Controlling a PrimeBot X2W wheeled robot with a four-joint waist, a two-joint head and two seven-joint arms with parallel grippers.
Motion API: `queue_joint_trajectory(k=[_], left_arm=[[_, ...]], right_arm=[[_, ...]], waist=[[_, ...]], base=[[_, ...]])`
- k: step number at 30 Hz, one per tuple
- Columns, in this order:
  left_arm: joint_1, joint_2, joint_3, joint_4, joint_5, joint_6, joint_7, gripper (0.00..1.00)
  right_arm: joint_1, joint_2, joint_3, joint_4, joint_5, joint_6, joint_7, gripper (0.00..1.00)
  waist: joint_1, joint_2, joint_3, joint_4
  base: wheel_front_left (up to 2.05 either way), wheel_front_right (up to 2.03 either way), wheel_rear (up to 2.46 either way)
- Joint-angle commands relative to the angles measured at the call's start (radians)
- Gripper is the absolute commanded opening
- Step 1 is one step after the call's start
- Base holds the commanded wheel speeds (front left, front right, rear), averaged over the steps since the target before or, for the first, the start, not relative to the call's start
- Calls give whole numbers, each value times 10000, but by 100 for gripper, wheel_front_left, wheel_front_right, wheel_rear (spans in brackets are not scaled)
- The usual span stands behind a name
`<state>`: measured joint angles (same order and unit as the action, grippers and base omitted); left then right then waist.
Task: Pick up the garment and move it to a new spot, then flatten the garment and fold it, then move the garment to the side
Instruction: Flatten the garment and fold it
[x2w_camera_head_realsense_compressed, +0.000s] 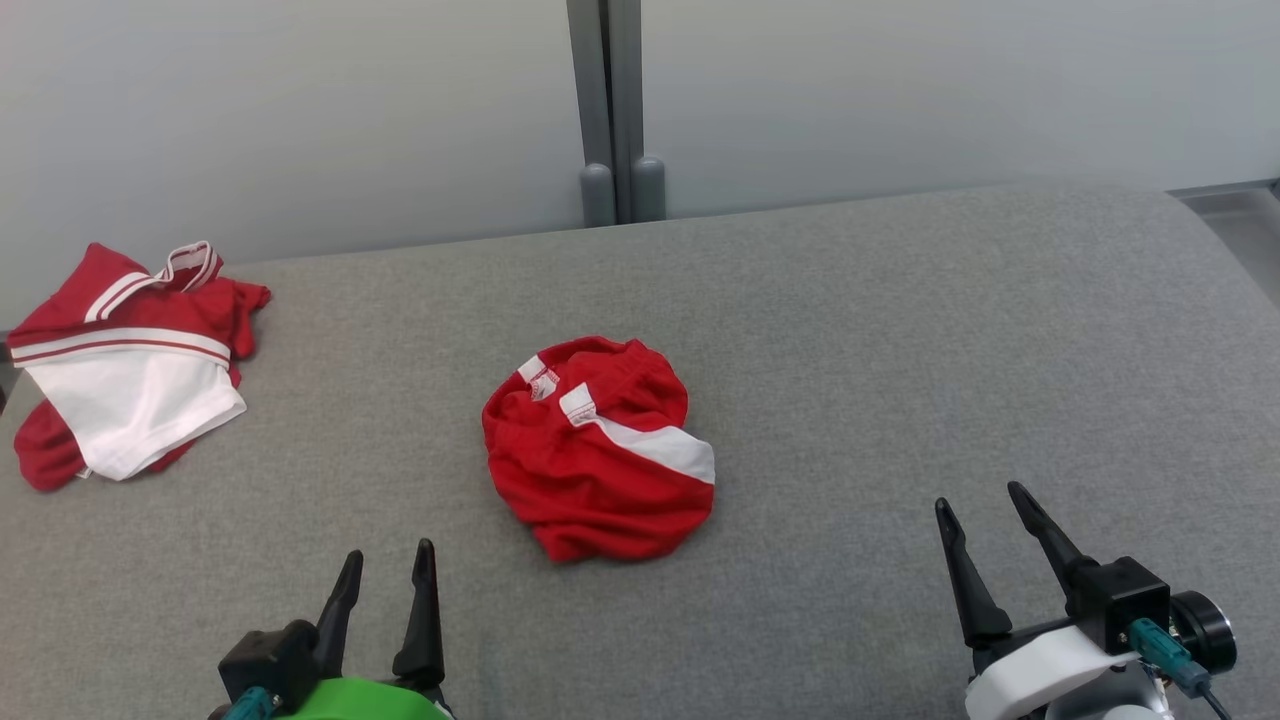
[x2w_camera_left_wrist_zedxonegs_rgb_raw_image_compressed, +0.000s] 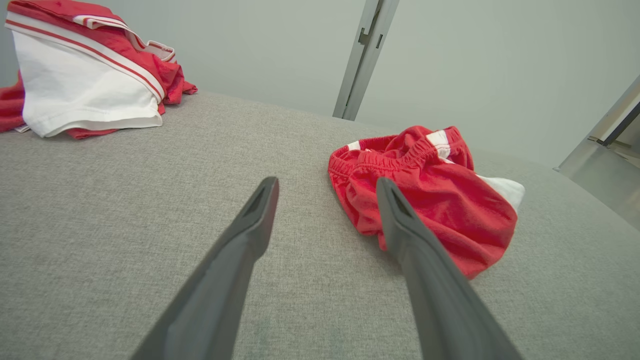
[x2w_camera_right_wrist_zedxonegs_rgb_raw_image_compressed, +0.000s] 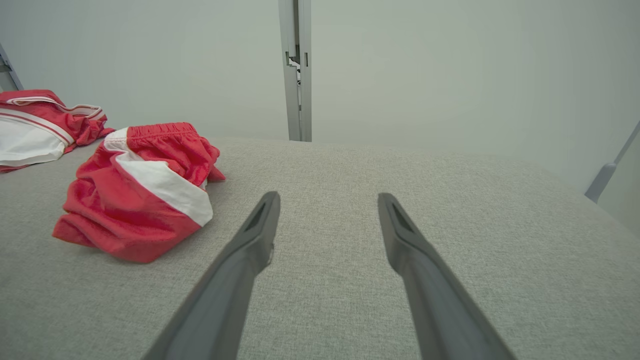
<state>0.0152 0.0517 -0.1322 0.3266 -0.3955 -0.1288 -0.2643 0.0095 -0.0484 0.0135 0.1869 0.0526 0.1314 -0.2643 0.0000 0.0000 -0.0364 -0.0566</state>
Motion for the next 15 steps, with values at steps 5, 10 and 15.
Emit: queue_joint_trajectory(k=[5, 10, 15], left_arm=[[-129, 18, -194, 23, 85, -36, -2, 100], [-651, 290, -642, 169, 137, -36, -2, 100], [-1686, 747, -1793, 592, -51, -36, 30, 100]], right_arm=[[-63, -37, 31, 26, 58, -14, -3, 100], [-126, -38, 44, 8, 53, -14, -3, 100], [-203, -37, 76, 28, 67, -14, -3, 100]], waist=[[0, 0, 77, -40], [0, 0, 201, -117], [0, 0, 344, -211]], base=[[0, 0, 0], [0, 0, 0], [0, 0, 0]])
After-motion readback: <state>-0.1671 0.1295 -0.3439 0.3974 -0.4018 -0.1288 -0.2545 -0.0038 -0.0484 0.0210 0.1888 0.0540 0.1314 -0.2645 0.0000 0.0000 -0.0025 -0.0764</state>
